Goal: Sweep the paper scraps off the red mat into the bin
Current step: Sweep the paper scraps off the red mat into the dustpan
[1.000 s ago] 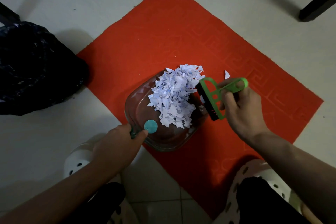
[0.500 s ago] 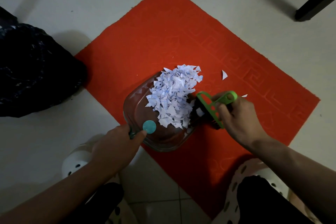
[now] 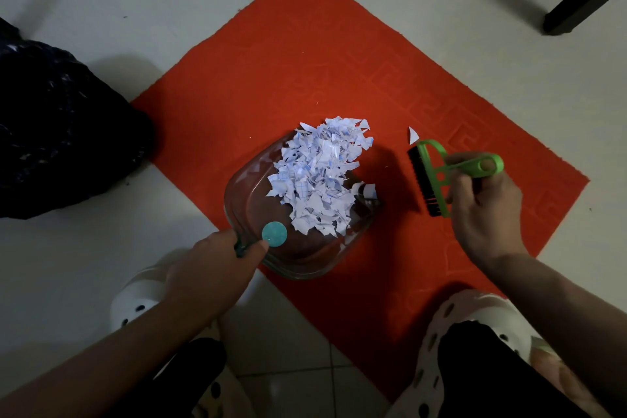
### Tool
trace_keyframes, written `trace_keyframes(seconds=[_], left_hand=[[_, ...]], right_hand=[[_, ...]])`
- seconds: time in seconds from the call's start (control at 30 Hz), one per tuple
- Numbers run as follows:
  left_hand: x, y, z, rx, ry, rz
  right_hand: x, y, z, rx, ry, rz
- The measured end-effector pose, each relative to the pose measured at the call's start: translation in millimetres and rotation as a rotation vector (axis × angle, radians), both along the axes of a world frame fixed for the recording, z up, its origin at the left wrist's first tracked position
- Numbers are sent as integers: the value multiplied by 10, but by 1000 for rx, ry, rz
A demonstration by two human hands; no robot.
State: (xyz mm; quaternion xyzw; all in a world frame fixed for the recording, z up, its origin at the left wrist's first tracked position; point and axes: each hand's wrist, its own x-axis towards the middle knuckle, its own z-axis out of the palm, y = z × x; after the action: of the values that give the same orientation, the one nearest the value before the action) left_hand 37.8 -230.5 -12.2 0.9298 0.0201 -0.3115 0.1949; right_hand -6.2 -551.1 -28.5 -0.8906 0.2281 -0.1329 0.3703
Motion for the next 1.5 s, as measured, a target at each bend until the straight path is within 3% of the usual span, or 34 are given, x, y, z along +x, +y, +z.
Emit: trace_keyframes(seconds=[0.2, 0.33, 0.53, 0.77, 0.97, 1.1, 1.27, 1.5], left_hand=[[16, 13, -17, 2, 29, 4], [21, 15, -18, 9, 33, 1], [15, 1, -7, 1, 24, -9], [15, 4, -10, 6, 18, -18], [11, -13, 9, -12, 38, 6], [8, -17, 29, -1, 33, 13], [8, -27, 47, -13, 30, 19], [22, -24, 46, -13, 38, 8]], right_hand=[[-20, -200, 15, -125, 100, -204], [44, -253, -47, -150, 222, -215], [115, -48, 21, 82, 105, -59], [198, -150, 4, -29, 144, -205], [172, 8, 3, 68, 153, 0], [326, -75, 23, 24, 110, -67], [562, -112, -29, -77, 203, -41], [519, 131, 110, 66, 175, 123]])
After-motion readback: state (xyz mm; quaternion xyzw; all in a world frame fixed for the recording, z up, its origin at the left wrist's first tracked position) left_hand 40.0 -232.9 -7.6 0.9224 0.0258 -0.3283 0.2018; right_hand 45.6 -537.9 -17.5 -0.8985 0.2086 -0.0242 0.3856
